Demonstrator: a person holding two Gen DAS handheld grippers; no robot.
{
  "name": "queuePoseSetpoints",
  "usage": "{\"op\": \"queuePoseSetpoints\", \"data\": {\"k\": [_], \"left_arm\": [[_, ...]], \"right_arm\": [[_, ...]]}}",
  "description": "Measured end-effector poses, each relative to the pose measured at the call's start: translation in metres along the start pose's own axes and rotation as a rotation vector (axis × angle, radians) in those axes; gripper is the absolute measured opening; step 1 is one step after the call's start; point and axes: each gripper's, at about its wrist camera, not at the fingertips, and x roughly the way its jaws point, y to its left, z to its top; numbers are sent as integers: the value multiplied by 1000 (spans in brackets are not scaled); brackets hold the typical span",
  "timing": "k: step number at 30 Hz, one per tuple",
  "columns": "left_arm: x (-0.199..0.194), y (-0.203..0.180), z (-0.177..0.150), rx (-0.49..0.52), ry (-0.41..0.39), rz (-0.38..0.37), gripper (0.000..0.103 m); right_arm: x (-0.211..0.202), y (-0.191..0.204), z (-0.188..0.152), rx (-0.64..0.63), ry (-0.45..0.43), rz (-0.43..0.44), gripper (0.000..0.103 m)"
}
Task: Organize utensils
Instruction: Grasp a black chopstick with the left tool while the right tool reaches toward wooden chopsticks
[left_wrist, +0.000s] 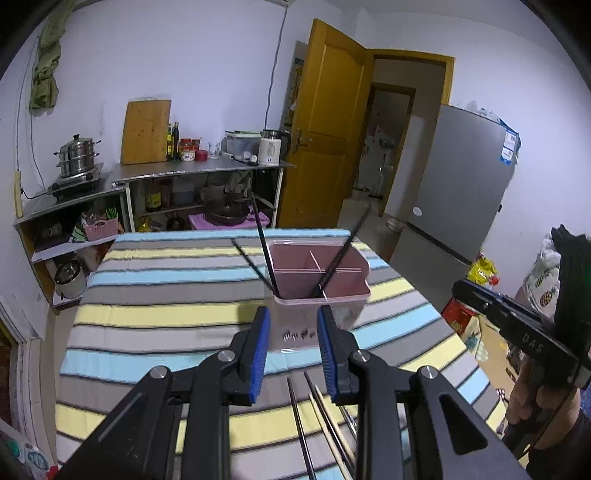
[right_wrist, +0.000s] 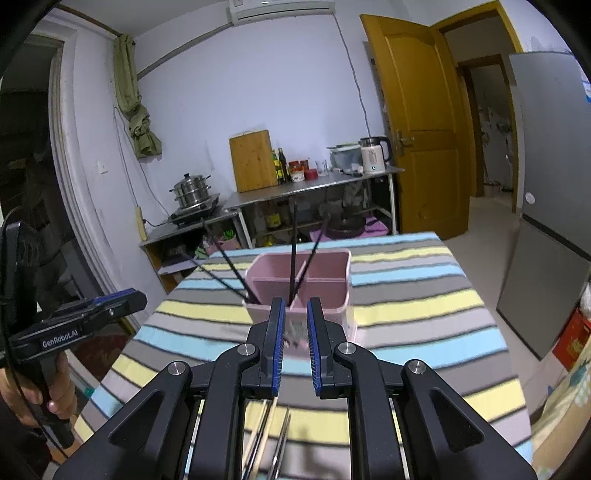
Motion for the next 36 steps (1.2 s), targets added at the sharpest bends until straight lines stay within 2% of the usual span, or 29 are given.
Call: {"op": "queuePoseSetpoints", "data": {"k": [14,36], "left_arm": [[4,-15,-65,2,104,-18,27],[94,-13,-117,-24,333,-7,27]], "right_arm": [[-8,-5,-59,31,95,-5,12],[24,-21,-88,71,208,-4,12]]}}
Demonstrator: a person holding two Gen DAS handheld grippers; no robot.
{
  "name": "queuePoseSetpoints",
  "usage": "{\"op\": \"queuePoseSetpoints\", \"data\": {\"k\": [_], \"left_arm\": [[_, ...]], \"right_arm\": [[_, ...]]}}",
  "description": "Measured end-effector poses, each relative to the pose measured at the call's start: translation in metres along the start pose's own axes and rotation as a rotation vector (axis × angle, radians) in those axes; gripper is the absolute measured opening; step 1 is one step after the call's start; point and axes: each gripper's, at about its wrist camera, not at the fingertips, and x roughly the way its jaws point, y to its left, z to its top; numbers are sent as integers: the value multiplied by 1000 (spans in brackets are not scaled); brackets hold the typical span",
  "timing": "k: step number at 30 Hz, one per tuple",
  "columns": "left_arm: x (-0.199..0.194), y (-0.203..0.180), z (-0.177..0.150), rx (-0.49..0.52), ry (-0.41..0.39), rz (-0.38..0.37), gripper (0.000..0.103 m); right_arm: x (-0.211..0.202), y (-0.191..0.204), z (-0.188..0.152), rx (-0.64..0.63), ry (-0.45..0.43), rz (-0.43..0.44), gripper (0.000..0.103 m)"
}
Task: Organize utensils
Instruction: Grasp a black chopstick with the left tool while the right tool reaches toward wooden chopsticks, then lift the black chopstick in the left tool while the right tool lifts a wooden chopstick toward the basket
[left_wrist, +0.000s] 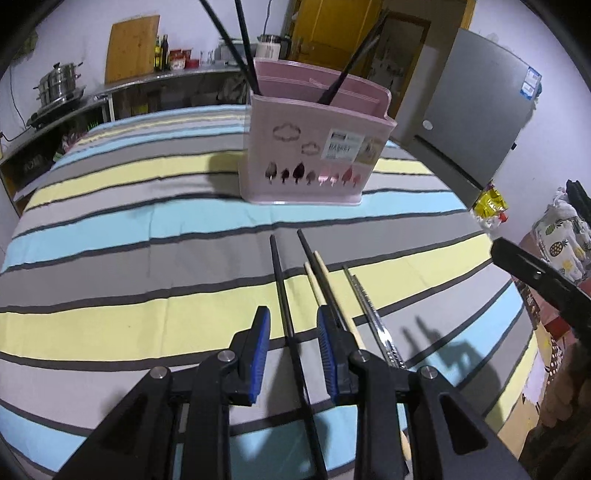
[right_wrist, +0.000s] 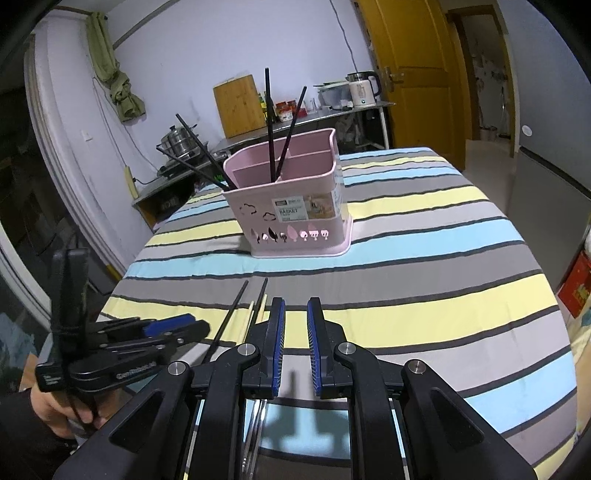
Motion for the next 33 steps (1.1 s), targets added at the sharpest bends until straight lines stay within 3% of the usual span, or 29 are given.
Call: {"op": "queuePoseSetpoints", "data": {"k": [6,11,27,33], "left_arm": [[24,2,0,-2,49,17,27],[31,1,-1,21,55,61,9],[9,63,-5,-89,39,147,6],[12,81,3,-151,59,105,7]], "right_arm": [[8,-2,0,9,19,-2,12],[17,-1,1,12,36,2,12],[78,31,10,-45,136,65,12],[110,43,15,-67,201,65,12]]}}
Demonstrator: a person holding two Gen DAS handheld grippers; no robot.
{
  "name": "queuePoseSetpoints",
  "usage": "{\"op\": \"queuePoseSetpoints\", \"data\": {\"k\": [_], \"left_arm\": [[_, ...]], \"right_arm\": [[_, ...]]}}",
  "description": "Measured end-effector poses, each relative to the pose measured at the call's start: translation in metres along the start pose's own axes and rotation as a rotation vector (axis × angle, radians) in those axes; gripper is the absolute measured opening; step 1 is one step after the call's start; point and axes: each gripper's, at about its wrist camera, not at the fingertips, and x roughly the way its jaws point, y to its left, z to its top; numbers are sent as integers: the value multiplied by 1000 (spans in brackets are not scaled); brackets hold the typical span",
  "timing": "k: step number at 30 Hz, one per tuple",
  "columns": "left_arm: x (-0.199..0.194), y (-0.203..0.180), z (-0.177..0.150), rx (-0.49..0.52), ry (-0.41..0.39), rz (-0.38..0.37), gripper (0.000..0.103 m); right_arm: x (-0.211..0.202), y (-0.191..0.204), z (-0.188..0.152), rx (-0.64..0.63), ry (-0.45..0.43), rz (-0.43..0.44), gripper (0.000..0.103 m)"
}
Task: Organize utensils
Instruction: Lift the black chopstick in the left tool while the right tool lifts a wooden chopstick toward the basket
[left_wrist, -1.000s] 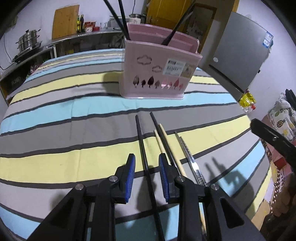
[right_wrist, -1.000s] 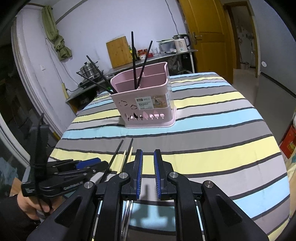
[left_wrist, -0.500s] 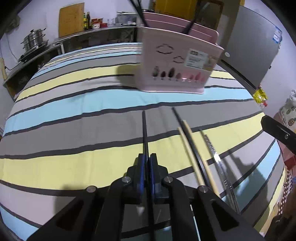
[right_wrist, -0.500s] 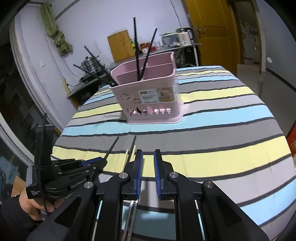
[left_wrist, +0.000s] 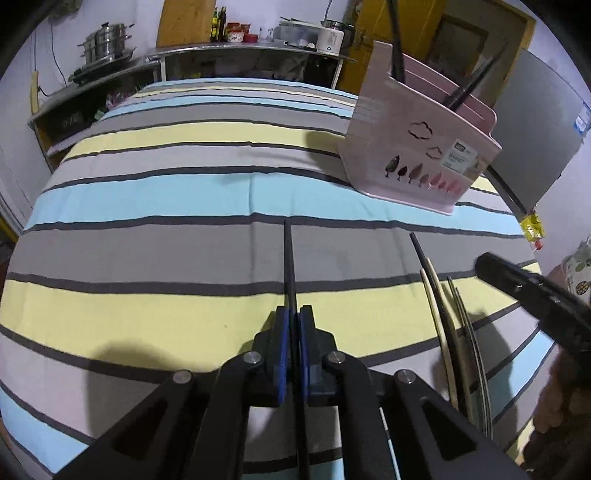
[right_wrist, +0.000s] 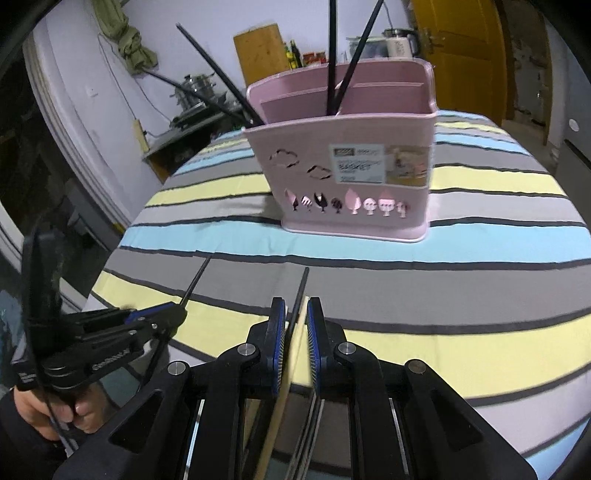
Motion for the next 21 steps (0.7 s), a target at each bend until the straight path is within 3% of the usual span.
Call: {"op": "queuePoseSetpoints", "data": {"k": [13,21], "left_arm": [[26,-4,36,42,35,-11,11],[32,-10,44,114,59,6,11]], "right_arm": [[48,0,15,-15,109,-47,12],[55,7,20,-50,135,-72,9]]}}
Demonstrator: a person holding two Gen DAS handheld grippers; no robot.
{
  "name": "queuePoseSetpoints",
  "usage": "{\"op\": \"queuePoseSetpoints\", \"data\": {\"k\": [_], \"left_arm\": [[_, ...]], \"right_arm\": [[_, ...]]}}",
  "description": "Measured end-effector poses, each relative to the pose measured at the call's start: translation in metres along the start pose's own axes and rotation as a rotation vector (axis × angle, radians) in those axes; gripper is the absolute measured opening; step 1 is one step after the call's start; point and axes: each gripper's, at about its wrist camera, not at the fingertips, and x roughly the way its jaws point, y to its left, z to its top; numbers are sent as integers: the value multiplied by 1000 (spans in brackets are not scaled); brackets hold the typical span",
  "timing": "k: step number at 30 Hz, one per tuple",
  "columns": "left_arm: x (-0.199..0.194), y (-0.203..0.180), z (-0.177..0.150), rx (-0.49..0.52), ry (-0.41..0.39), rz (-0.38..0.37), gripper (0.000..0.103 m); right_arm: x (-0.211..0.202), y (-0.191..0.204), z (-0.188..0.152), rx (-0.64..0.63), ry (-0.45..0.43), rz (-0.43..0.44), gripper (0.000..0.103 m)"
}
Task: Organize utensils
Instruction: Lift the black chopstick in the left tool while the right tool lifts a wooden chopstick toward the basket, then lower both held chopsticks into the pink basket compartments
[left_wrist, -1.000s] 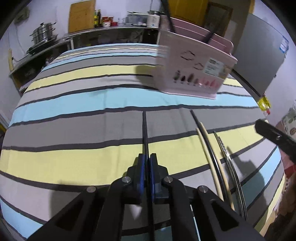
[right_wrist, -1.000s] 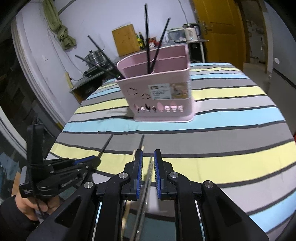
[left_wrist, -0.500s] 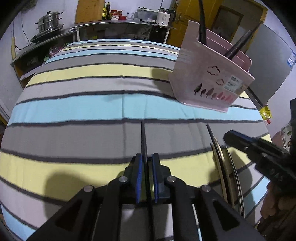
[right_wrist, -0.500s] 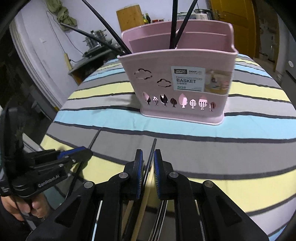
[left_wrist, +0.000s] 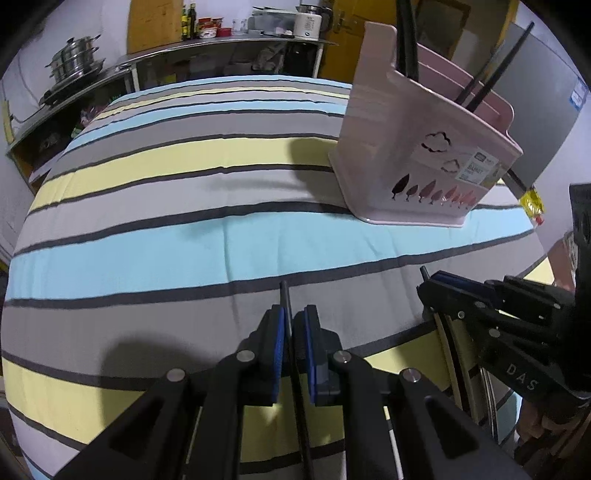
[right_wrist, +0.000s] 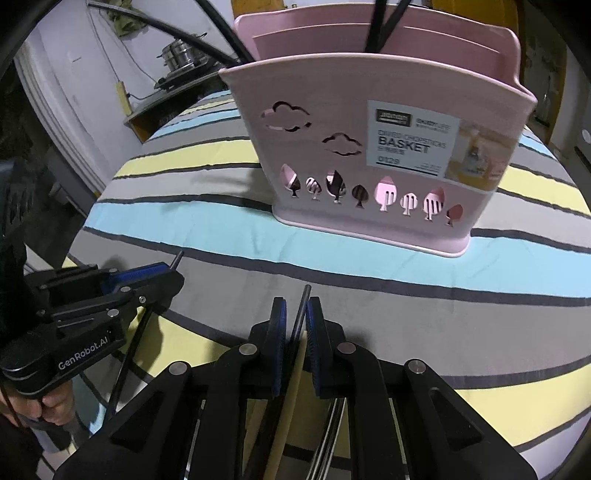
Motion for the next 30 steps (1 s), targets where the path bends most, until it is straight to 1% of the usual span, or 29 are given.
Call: {"op": "queuePoseSetpoints", "data": {"k": [1,3,5,6,9,13,21,30], "left_arm": [[0,-1,1,8,6,3,11],[1,-1,3,12,13,6,11],[1,-1,5,6,13,11,6],[1,0,6,-2,14,9,6],[-2,2,5,-35,9,-14,5],[-14,2,6,-51,-17,-29,5],[-61,-8,21,-25,-119,-60,5],[-109,-19,46,9,-233,-77,5]], "right_arm": [[0,1,0,-1,2,2,7],[1,4,2,-2,1,4,6],[0,3,3,-1,-1,10,6],[-3,3,4,2,-7,17,6],[-14,4,6,3,-38,25,6],[-35,4,11,4,-90,39,6],[-80,3,24,3,-200,59,5],[-129,10,45,-25,-326,48,5]]}}
